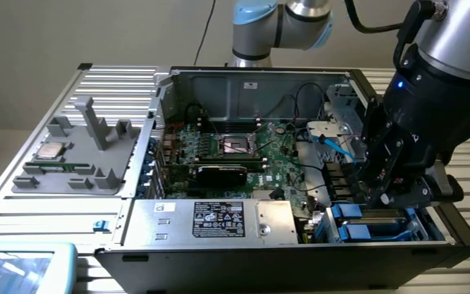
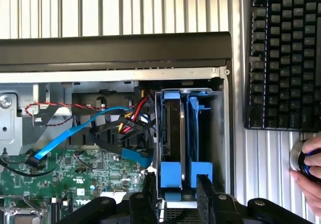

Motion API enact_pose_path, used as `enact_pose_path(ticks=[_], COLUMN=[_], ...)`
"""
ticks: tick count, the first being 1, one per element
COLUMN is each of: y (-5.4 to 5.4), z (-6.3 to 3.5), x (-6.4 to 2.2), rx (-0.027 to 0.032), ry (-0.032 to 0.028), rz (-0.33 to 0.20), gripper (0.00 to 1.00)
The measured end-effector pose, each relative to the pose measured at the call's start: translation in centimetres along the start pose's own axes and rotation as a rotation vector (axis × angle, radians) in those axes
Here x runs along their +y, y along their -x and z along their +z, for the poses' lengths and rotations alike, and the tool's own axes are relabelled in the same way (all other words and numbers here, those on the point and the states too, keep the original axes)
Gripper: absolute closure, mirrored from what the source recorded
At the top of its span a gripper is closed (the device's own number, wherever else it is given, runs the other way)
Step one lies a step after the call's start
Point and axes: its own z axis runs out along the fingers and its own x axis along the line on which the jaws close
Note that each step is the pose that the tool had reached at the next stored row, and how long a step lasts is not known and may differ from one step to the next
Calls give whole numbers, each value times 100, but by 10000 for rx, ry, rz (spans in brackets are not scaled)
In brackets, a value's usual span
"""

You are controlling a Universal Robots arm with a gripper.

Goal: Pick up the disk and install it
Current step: 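Insert the disk into the insertion slot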

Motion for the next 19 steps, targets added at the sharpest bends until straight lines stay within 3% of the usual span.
enact_pose_path(ticks=[4,6,10,13,17,19], y=[-6,-7,-7,-9,-9,-10], z=[-123,-138,-144,-142,-142,-141], x=[93,136,209,276,285,316], rx=[6,4,1,44,44,37], ry=[-62,-170,-478,-649,-676,-888], rz=[1,4,12,16,13,18], gripper=[55,55,55,55,55,55])
